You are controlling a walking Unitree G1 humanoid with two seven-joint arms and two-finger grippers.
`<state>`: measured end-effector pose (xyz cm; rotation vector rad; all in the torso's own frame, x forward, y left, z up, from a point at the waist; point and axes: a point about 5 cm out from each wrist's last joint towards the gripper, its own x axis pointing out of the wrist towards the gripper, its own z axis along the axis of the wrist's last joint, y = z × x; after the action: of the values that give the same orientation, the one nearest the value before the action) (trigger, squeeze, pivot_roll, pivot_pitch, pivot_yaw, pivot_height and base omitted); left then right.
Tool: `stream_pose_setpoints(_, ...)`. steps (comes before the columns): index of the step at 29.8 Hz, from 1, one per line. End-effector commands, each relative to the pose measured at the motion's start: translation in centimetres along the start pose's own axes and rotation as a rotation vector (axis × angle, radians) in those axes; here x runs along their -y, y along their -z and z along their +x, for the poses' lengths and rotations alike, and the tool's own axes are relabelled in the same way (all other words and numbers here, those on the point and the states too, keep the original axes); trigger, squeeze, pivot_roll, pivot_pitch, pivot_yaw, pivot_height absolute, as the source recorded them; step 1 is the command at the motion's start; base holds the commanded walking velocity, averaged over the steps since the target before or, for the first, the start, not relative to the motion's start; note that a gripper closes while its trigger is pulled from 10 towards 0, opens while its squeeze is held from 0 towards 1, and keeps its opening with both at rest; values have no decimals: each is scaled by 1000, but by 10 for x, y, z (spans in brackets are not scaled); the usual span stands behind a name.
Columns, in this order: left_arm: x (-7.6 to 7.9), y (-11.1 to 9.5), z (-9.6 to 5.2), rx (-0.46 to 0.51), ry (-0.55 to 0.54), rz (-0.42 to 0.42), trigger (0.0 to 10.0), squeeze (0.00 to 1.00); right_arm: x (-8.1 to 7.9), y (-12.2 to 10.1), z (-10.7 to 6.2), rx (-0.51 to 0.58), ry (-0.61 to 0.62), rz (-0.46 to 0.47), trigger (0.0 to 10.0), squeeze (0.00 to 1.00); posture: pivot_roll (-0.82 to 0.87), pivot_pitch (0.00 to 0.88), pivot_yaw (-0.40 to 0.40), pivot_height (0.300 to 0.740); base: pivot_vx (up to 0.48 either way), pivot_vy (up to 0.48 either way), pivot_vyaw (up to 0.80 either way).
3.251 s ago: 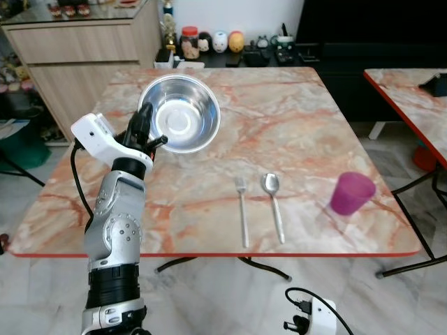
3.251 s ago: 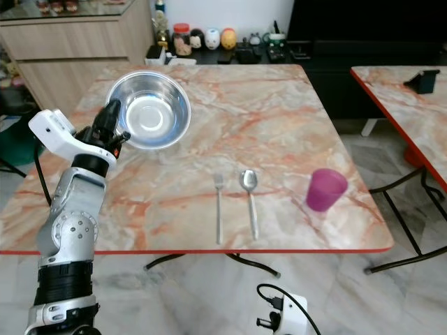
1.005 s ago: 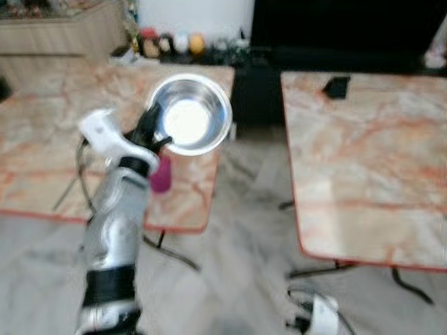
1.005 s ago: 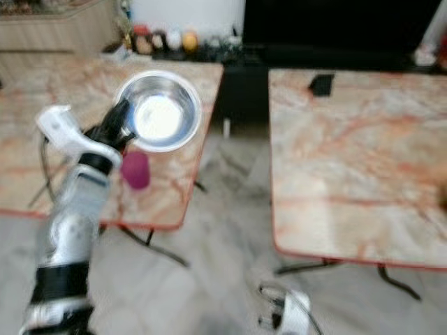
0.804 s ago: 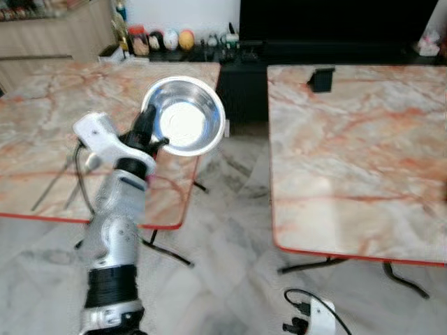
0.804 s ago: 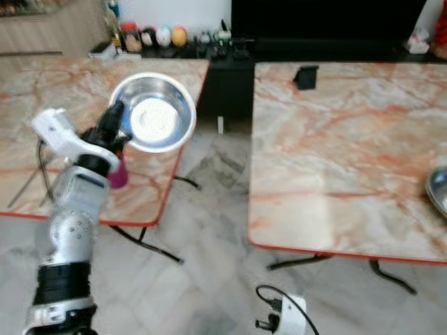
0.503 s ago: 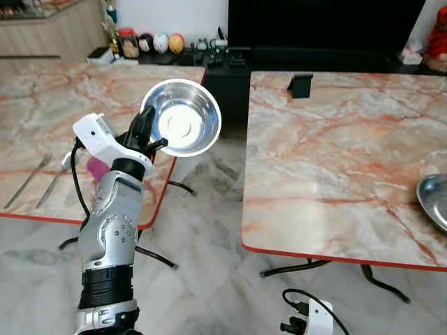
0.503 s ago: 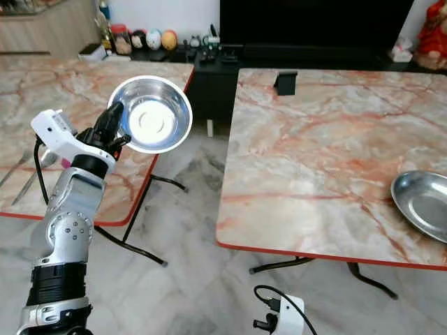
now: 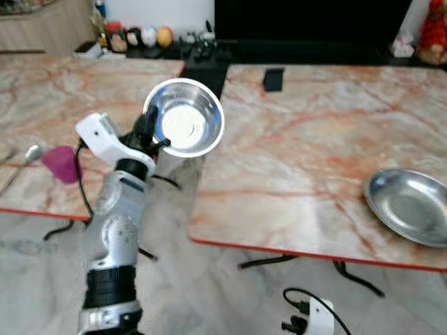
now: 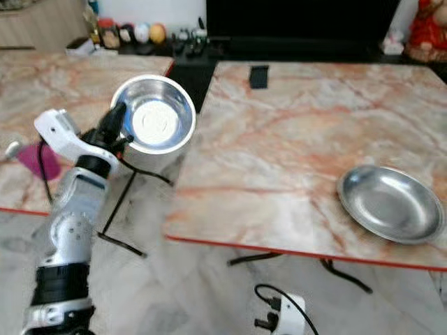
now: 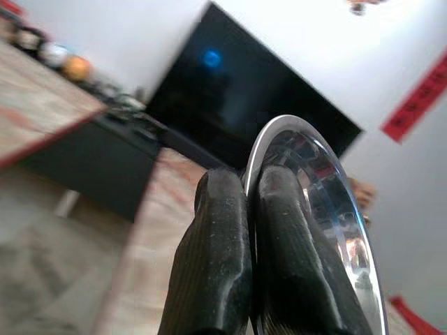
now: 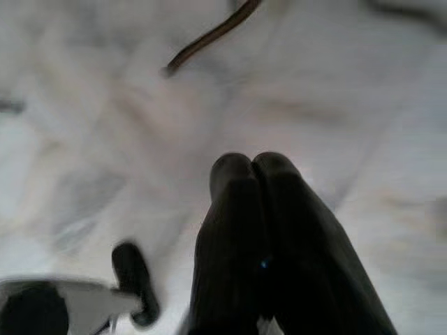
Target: Setting the table
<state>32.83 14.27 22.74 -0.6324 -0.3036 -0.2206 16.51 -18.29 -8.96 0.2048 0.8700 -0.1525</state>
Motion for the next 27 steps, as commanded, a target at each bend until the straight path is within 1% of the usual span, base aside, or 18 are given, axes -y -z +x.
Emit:
stream_pose_setpoints(1,-5,-10,-1,27,-13,27,10000,0,-10,4,0,-12,-20,11,10000,0,24,0,2,736,0,-311,0)
stream_pose_setpoints(27,-4,-7,-3,18,-5,45,10000,0,-10,4,0,-13,-21,8,10000,0,25,0,-2,736,0,-313,0)
